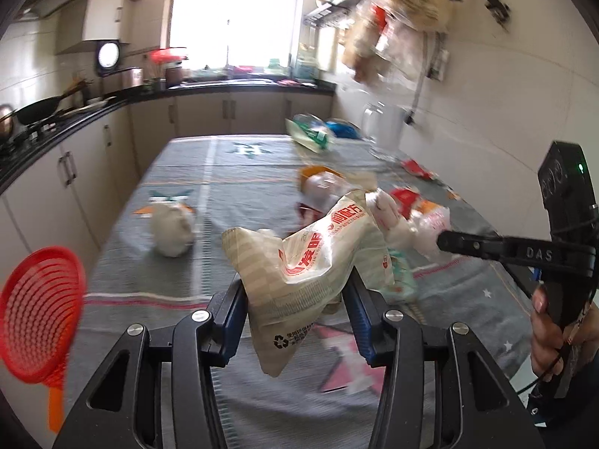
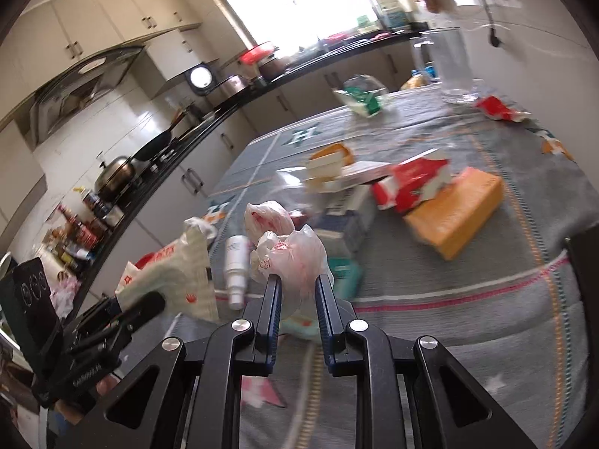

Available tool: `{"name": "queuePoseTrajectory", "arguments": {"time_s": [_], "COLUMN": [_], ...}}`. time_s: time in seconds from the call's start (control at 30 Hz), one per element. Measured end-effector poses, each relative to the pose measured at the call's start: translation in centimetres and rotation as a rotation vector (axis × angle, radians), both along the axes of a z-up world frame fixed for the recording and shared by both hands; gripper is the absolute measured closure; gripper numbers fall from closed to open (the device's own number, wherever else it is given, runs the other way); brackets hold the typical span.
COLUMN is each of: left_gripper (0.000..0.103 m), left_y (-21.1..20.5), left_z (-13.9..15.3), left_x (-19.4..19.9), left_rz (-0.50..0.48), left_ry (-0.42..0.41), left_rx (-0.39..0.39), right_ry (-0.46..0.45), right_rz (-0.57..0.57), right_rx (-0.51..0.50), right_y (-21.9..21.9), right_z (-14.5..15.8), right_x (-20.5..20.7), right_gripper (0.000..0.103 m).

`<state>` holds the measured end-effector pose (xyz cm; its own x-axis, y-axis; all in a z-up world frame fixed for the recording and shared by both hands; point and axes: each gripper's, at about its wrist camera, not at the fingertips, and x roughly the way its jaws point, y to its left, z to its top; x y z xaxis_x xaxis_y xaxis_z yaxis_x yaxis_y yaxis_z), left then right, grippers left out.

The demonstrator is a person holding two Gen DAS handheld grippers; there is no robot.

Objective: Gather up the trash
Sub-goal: 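Carry both bags over the red basket and open both grippers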

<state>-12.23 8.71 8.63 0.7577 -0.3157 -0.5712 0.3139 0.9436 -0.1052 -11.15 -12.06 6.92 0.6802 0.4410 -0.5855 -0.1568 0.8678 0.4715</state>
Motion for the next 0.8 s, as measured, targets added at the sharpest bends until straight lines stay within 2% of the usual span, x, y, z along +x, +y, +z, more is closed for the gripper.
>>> {"name": "queuePoseTrajectory", "arguments": {"time_s": [0.27,0.5,0.8], "left_gripper": [0.055,0.055,0.055], "left_y": [8.1,16.3,24.6], "left_z": [1.1,1.0,-0.3], "left_x": [-1.6,-3.2,-3.5], "left_rz": [0.174,0.350,0.571], "left_ry": [-0.040,-0.053,-0.030], "left_rx": [-0.028,-0.033,0.015], "right_ry": [0.015,0.028,0.062], "right_rz": [0.149,0.296,0.466], "right_rx": [-0.005,-0.028,-0.043], "right_y": [6.1,13.5,24.5], "right_z": [0.8,1.7,1.9], "right_x": [1.2,3.0,5.5], "right_gripper": [0.082,0.082,0.082]}}
